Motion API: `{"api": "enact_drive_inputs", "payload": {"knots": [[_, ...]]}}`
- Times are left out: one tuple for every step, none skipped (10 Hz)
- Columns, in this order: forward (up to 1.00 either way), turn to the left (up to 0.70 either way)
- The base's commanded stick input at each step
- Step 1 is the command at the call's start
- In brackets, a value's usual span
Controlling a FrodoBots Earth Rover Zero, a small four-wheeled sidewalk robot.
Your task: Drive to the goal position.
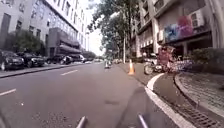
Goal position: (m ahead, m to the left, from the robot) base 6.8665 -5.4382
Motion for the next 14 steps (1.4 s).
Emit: {"api": "enact_drive_inputs", "payload": {"knots": [[0.70,0.00],[0.70,0.00],[0.70,0.00],[0.70,0.00],[0.70,0.00],[0.70,0.07],[0.70,0.14],[0.70,0.14],[0.70,0.14],[0.70,0.14],[0.70,0.14],[0.70,0.07],[0.70,0.00],[0.70,0.00]]}}
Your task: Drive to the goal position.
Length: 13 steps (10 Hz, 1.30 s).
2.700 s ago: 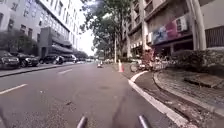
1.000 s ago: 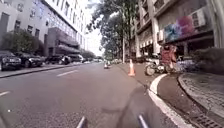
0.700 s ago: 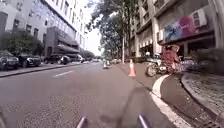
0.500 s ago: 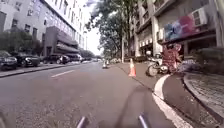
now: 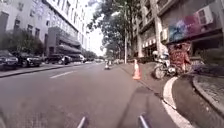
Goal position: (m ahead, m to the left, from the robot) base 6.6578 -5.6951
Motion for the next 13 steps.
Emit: {"api": "enact_drive_inputs", "payload": {"knots": [[0.70,0.00],[0.70,0.00],[0.70,0.00],[0.70,0.00],[0.70,0.00],[0.70,0.00],[0.70,0.00],[0.70,0.00],[0.70,0.00],[0.70,0.00],[0.70,0.00],[0.70,0.00],[0.70,0.00]]}}
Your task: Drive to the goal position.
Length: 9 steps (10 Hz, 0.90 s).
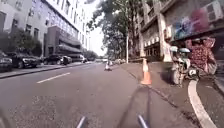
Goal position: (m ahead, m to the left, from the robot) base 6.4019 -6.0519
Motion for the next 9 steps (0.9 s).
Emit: {"api": "enact_drive_inputs", "payload": {"knots": [[0.70,0.00],[0.70,-0.08],[0.70,-0.14],[0.70,-0.14],[0.70,-0.12],[0.70,-0.04],[0.70,0.00],[0.70,0.00],[0.70,0.00]]}}
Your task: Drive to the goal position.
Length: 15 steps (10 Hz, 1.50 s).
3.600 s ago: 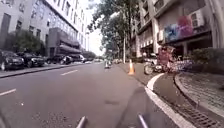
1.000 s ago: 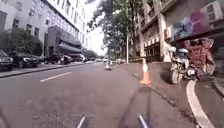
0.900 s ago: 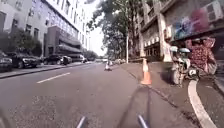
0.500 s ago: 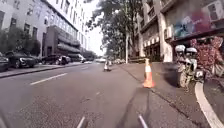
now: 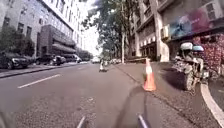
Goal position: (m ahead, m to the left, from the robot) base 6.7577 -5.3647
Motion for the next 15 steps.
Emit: {"api": "enact_drive_inputs", "payload": {"knots": [[0.70,0.00],[0.70,0.00],[0.70,0.00],[0.70,0.00],[0.70,0.00],[0.70,0.00],[0.70,0.00],[0.70,0.00],[0.70,0.00],[0.70,0.00],[0.70,0.00],[0.70,0.00],[0.70,0.00],[0.70,0.00],[0.70,0.00]]}}
